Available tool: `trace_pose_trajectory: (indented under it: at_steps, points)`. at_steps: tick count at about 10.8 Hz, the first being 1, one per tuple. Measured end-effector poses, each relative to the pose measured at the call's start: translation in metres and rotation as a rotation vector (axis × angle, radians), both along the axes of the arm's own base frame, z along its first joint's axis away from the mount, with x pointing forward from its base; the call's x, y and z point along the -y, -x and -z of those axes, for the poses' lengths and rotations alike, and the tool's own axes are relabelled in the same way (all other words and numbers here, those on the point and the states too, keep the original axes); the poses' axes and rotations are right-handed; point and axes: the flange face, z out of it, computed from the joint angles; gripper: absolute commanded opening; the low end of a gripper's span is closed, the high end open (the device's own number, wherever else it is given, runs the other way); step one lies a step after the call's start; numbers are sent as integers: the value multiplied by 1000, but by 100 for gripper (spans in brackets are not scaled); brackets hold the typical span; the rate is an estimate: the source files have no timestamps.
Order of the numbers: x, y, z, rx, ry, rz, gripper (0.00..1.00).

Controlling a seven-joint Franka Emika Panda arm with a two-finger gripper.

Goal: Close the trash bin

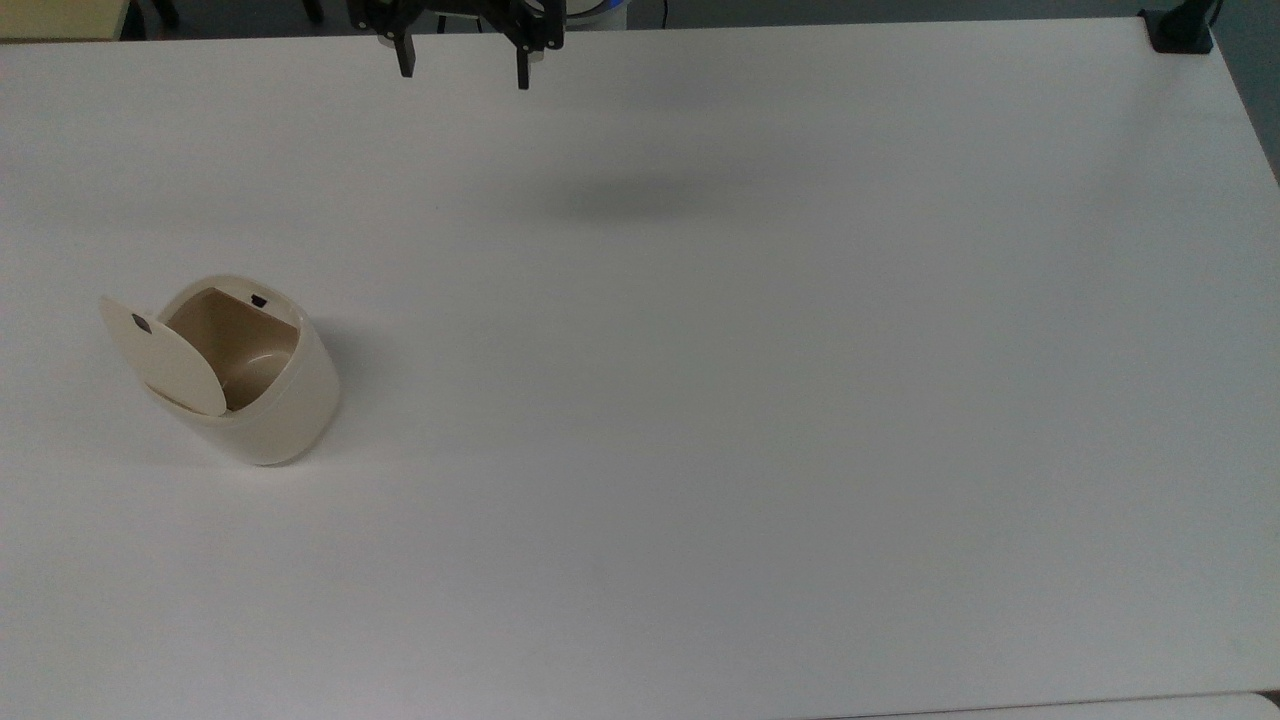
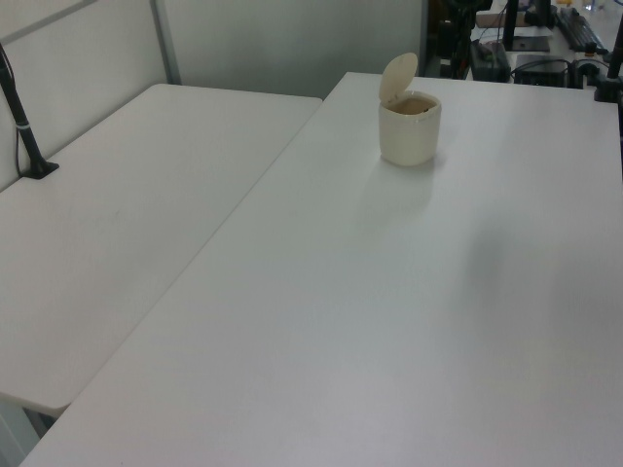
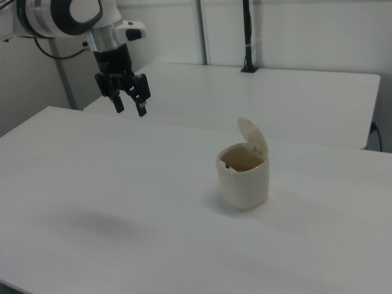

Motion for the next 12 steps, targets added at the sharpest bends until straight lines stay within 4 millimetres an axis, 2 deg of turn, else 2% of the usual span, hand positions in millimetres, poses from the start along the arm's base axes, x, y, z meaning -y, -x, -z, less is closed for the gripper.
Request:
trace_pose_trajectory:
  at_steps: [8, 10, 12]
  points:
    - [7, -1, 2, -2, 0, 10, 0]
    - [20, -7, 2, 35, 1, 31, 0]
    - [50, -24, 10, 91, 1, 130, 0]
